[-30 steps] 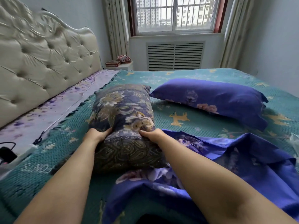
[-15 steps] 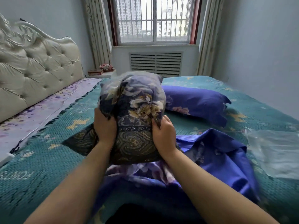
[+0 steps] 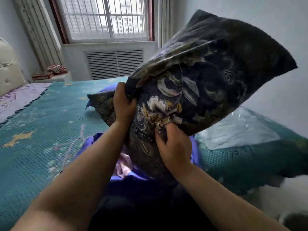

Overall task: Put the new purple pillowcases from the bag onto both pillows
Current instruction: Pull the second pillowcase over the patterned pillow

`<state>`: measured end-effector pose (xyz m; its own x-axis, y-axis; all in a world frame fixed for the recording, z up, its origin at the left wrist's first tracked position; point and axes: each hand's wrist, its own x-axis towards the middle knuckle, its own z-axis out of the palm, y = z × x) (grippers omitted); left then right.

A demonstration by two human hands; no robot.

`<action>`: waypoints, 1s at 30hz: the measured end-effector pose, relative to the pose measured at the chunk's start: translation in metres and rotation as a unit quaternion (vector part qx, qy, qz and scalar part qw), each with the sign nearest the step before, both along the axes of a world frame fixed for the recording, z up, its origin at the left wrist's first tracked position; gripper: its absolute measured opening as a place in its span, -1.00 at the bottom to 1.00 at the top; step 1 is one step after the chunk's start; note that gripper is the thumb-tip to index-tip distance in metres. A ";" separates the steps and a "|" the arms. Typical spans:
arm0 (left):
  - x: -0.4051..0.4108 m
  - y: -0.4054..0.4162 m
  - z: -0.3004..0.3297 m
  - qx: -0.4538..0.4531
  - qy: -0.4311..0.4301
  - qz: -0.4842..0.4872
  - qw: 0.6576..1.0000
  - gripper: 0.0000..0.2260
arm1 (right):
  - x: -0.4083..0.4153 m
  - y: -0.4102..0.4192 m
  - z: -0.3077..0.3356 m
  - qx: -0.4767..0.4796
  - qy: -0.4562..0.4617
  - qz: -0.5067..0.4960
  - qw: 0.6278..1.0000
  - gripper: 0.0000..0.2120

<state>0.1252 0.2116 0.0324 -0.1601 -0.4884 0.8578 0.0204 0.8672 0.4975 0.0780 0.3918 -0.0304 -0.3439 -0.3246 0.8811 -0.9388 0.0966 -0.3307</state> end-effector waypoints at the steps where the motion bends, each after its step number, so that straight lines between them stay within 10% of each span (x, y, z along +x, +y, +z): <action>1: -0.008 0.003 -0.001 -0.018 -0.034 -0.006 0.999 -0.72 | -0.002 0.006 -0.002 0.023 0.011 -0.009 1.000 -0.84; 5: -0.038 0.002 -0.029 -0.068 -0.278 -0.003 0.958 -0.64 | -0.012 0.021 0.004 0.320 -0.007 -0.068 0.945 -0.67; 9: -0.047 0.019 -0.087 0.018 -0.534 -0.115 0.837 -0.57 | -0.052 0.015 -0.015 0.490 -0.045 -0.070 0.868 -0.62; 14: -0.046 0.042 -0.098 -0.049 -0.585 -0.063 0.807 -0.47 | -0.090 0.006 -0.037 0.467 -0.032 -0.079 0.880 -0.23; 20: -0.012 0.063 -0.118 -0.197 -0.456 -0.041 0.867 -0.35 | -0.132 -0.019 -0.005 0.475 -0.046 0.000 0.879 -0.51; 25: 0.001 0.078 -0.162 -0.321 -0.557 0.034 0.765 0.00 | -0.169 -0.026 -0.009 0.590 -0.124 -0.122 0.788 0.17; 30: -0.025 0.070 -0.148 -0.290 -0.518 0.085 0.800 -0.32 | -0.159 -0.043 -0.029 0.586 -0.014 -0.123 0.801 -0.14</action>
<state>0.1003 0.2819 -0.1155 -0.9056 -0.1461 0.3982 -0.2853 0.9046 -0.3167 -0.0813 0.3487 -0.0596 -0.5386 -0.8425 0.0105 -0.8377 0.5368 0.1009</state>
